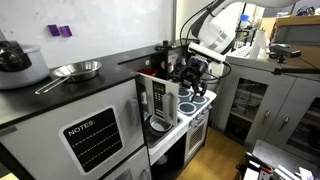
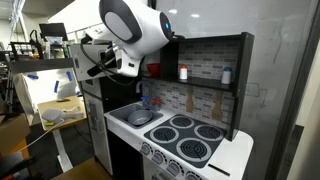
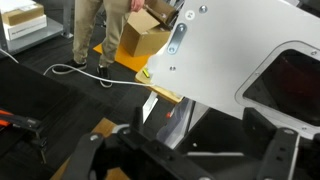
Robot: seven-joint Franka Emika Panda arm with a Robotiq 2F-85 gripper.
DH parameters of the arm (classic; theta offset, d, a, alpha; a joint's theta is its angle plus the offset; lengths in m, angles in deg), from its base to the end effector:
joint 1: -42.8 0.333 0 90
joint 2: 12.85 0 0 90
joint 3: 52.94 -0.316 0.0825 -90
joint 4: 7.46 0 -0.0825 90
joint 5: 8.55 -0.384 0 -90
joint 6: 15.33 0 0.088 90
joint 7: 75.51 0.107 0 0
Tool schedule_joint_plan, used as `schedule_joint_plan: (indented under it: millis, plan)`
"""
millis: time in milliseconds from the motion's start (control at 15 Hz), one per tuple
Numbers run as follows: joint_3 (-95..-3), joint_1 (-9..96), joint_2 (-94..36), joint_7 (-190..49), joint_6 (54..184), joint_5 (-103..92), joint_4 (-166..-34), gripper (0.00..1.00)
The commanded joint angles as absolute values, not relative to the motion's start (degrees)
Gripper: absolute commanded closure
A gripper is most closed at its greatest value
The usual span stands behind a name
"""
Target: Open the microwave
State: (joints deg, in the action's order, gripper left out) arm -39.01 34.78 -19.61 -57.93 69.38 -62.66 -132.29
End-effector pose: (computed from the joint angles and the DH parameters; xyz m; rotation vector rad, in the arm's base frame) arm 0.4752 -0.0902 0.3410 -1.8089 1.0345 0.8341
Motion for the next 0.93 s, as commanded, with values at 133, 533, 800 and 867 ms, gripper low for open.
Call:
schedule_joint_plan:
  millis: [133,533,800,867]
  plan:
    - [-40.36,34.52,-11.57,-54.66,79.70,-52.82,-134.17,0.00]
    - [-41.81,33.57,-2.74,-54.90,84.41,-34.20,-136.85,0.00]
    - [-42.21,32.52,3.53,-57.69,84.86,-19.98,-141.08,0.00]
    - [-42.34,32.27,5.15,-58.65,85.35,-16.85,-142.47,0.00]
